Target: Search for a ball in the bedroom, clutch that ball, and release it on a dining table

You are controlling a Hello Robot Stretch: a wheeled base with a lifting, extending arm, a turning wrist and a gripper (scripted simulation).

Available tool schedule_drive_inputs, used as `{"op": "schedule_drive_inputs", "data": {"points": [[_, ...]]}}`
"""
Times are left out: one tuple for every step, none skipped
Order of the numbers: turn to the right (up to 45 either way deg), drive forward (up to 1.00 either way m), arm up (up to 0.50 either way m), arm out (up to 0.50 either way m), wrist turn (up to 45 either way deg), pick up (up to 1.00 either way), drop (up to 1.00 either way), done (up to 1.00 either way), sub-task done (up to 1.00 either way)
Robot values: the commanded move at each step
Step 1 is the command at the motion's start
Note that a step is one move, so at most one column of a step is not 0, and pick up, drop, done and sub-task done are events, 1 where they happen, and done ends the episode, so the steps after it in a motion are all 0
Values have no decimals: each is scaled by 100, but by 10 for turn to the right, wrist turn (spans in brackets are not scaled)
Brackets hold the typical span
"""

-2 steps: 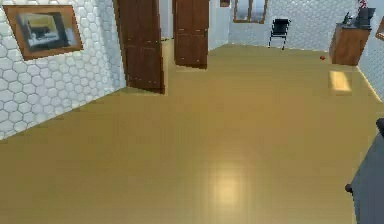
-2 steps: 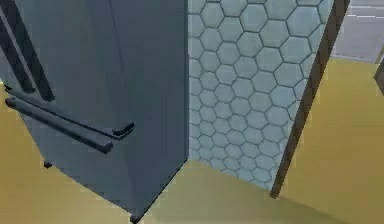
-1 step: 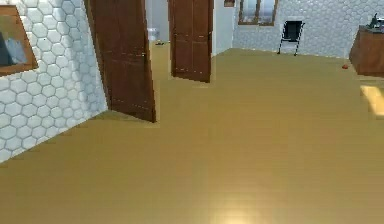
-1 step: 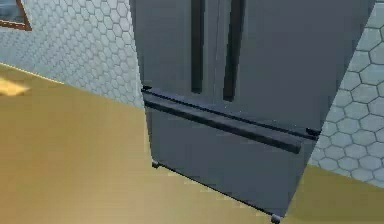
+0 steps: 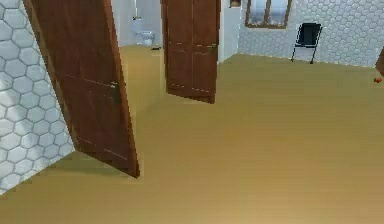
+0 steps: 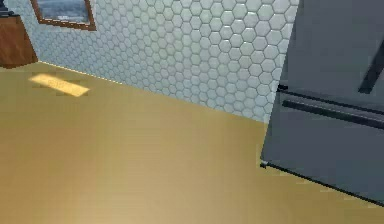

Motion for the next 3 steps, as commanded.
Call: {"op": "schedule_drive_inputs", "data": {"points": [[0, 100, 0, 0, 0, 0, 0, 0, 0], [30, 0, 0, 0, 0, 0, 0, 0, 0], [0, 90, 0, 0, 0, 0, 0, 0, 0]]}}
